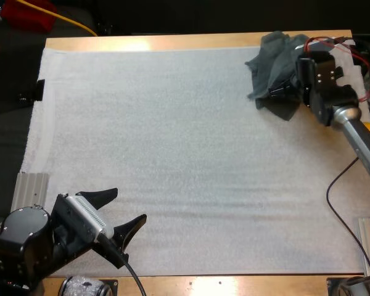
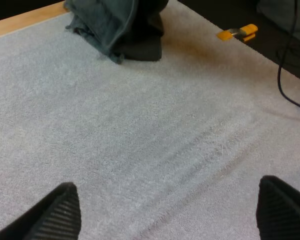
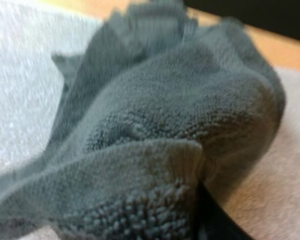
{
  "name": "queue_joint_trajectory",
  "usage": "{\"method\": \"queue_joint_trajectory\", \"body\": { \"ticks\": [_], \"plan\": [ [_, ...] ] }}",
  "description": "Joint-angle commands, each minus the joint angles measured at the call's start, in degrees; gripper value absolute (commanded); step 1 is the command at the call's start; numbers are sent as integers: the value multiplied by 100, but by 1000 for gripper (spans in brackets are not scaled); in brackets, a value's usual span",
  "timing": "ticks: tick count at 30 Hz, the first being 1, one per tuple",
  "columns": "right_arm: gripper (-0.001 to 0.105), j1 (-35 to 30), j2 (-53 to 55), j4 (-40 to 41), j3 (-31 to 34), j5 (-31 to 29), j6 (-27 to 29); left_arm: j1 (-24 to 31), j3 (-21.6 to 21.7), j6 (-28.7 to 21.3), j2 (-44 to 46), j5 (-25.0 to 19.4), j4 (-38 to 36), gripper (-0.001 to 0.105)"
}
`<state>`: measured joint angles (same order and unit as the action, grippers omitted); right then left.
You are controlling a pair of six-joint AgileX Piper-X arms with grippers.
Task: Pick towel from pile, fold and stack
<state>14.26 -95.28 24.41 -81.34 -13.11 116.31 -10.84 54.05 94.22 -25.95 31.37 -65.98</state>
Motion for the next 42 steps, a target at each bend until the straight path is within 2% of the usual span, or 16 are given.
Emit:
{"method": "queue_joint_trajectory", "body": {
  "ticks": [1,9,23,35,42],
  "plan": [
    [1,6,247,76,-62,52,124,-30,31,39,-2,30,19,71],
    [1,184,1000,460,-178,49,312,-30,31,64,-2,30,19,71],
    [1,1565,1252,1908,-1396,-169,380,-30,31,63,-2,30,19,71],
    [1,3138,1238,2304,-1476,-169,-131,-30,31,63,-2,30,19,71],
    [1,3816,1103,2443,-1456,61,-727,-30,31,63,-2,30,19,71]
  ]
}}
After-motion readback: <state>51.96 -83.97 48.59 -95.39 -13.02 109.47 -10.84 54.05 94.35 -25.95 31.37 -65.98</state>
